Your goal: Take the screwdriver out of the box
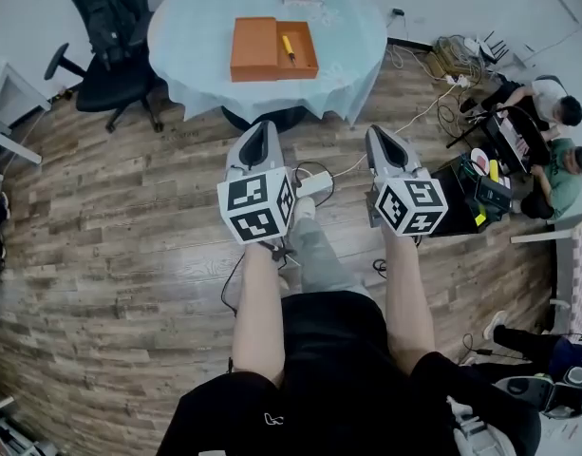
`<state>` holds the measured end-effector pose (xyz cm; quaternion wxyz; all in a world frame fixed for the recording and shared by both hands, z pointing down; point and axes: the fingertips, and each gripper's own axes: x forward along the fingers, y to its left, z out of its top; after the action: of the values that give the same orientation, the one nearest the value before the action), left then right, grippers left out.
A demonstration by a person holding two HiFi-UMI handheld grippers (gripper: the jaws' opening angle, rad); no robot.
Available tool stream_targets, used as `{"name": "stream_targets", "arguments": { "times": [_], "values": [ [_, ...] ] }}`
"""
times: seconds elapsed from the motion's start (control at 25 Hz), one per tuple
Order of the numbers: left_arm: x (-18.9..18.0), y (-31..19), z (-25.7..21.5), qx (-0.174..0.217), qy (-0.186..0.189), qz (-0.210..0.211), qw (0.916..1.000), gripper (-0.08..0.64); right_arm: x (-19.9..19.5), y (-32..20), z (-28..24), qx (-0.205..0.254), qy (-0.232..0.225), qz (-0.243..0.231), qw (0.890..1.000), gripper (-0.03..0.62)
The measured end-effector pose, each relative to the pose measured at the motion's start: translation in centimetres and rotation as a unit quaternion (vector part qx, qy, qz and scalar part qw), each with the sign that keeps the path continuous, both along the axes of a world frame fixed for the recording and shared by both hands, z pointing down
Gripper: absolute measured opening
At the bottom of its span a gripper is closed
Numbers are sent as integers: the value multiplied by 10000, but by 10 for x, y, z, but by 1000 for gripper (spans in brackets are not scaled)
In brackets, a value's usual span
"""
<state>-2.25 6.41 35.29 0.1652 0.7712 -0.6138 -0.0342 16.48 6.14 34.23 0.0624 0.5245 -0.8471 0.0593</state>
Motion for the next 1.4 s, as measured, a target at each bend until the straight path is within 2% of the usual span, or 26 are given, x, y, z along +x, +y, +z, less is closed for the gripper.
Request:
{"name": "stream_targets", "arguments": {
  "times": [0.2, 0.36, 0.56, 0.76, 0.88, 1.16, 1.28, 1.4],
  "values": [
    [-1, -61, 7, -24, -148, -30, 9999, 3, -16, -69, 8, 12, -281, -290, 9992, 0],
    [-21, -121, 42, -485, -209, -331, 9981, 3, -38, -136, 24, -100, -457, -678, 9966, 0],
    [-7, -205, 68, -841, -222, -359, 9956, 3, -21, -227, 56, -530, -563, -675, 9947, 0],
    [22, -277, 52, -740, -207, -237, 9968, 3, 6, -307, 46, -560, -626, -605, 9946, 0],
    [25, -304, 44, -692, -295, -282, 9968, 3, 2, -337, 42, -615, -626, -778, 9931, 0],
    [-12, -357, 55, -873, -388, -381, 9947, 3, -50, -386, 78, -1217, -402, -1211, 9843, 15],
    [-28, -390, 67, -967, -206, -431, 9942, 3, -74, -408, 100, -1642, -26, -1463, 9755, 68],
    [-30, -422, 67, -961, -136, -260, 9949, 3, -88, -433, 118, -2064, 480, -1443, 9666, 91]
  ]
}}
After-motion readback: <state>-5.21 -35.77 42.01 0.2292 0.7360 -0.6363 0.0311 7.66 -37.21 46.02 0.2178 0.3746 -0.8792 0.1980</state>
